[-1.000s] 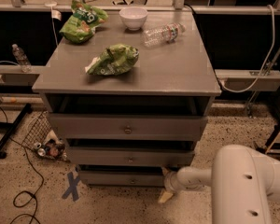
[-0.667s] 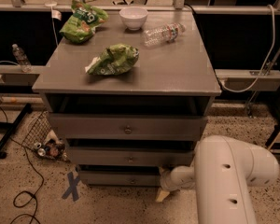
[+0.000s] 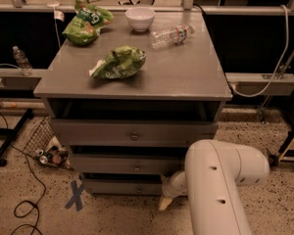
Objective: Open bottom drawer
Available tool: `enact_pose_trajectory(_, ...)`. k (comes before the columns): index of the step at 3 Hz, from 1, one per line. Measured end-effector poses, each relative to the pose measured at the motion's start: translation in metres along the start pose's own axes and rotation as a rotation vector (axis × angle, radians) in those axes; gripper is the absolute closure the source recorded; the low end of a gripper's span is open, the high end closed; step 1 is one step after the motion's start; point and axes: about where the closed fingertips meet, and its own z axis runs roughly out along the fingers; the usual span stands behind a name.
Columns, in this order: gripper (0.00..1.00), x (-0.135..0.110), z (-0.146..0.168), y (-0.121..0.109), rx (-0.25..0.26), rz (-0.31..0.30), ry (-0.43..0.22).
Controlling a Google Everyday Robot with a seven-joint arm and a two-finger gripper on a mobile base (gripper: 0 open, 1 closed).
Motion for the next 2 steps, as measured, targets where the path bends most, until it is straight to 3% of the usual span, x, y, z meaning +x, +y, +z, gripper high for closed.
enact_pose_trajectory(1,0.00,0.0000,0.0000,0.0000,0.000,0.000,0.000)
enact_pose_trajectory(2,0.16,-0.0007,0.0011,0.0014,-0.002,0.000,-0.001)
